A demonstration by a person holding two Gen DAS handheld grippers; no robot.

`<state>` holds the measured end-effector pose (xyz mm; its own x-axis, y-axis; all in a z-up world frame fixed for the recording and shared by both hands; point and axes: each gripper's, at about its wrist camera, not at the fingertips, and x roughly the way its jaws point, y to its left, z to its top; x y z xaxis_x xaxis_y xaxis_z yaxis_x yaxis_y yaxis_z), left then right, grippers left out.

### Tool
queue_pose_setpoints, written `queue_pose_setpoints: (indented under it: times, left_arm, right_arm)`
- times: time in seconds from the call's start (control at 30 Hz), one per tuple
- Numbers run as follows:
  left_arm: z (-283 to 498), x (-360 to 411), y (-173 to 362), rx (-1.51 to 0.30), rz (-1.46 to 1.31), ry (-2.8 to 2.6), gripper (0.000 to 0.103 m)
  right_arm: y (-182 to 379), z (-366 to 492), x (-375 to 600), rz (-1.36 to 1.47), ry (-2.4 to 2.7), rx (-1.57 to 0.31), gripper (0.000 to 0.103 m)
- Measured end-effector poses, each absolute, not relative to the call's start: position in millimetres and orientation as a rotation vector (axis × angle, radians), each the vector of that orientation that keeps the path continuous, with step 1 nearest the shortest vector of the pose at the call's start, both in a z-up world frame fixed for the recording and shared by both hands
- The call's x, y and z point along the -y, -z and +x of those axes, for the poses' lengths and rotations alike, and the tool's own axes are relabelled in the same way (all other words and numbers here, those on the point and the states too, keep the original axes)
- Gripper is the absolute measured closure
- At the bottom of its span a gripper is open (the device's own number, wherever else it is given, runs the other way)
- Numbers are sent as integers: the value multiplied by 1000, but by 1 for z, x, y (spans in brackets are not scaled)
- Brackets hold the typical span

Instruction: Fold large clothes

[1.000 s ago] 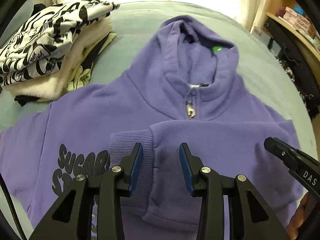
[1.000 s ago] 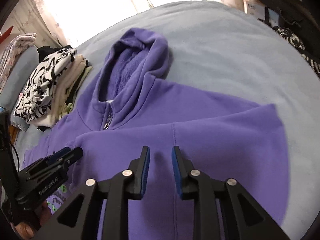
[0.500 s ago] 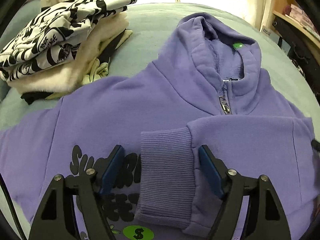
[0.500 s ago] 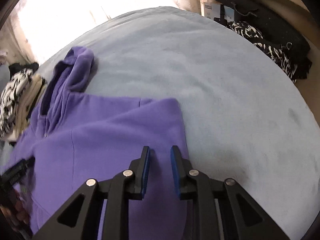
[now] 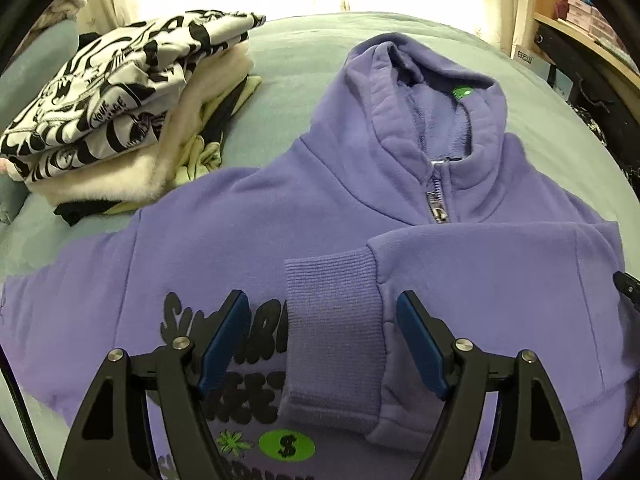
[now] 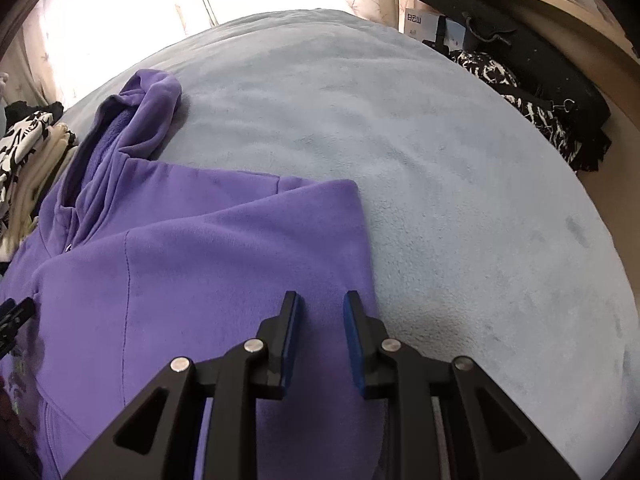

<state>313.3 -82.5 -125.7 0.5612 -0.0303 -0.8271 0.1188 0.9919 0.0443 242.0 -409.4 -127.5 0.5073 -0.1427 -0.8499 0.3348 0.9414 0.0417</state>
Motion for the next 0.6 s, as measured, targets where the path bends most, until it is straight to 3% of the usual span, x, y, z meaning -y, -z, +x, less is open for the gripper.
queue_pose_setpoints:
  times: [0.27, 0.4, 0.6]
  left_arm:
    - [280, 84, 94, -936, 113, 136, 27]
    - [254, 82, 76, -925, 121, 158, 27]
    - [209, 73, 54, -915, 130, 167, 27]
  right_arm:
    - [121, 229, 403, 249, 322, -1022, 79]
    - [110, 211, 393, 293, 281, -1059, 60]
    - [88, 162, 362, 355, 156, -1099, 59]
